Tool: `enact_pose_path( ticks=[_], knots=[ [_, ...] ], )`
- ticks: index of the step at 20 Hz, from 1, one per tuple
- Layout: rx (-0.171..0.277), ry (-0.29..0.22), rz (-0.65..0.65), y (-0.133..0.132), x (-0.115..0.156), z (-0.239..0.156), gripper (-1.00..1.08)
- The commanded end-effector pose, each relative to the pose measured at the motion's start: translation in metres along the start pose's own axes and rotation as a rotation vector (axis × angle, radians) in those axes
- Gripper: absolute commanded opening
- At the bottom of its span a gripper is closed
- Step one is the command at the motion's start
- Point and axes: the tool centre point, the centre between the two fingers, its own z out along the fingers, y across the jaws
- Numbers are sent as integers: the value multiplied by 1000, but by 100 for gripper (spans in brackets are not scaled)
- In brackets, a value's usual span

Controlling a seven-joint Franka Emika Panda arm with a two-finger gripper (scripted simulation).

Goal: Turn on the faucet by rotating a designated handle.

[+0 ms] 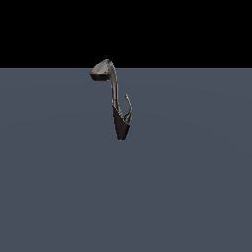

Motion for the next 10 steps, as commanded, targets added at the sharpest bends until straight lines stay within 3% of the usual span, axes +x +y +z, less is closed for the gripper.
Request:
enact_pose_path(
  ticks=[1,10],
  knots=[
    [0,0,0,0,0,0,-100],
    [-4,46,-66,-15,4,-15,-100]
  ],
)
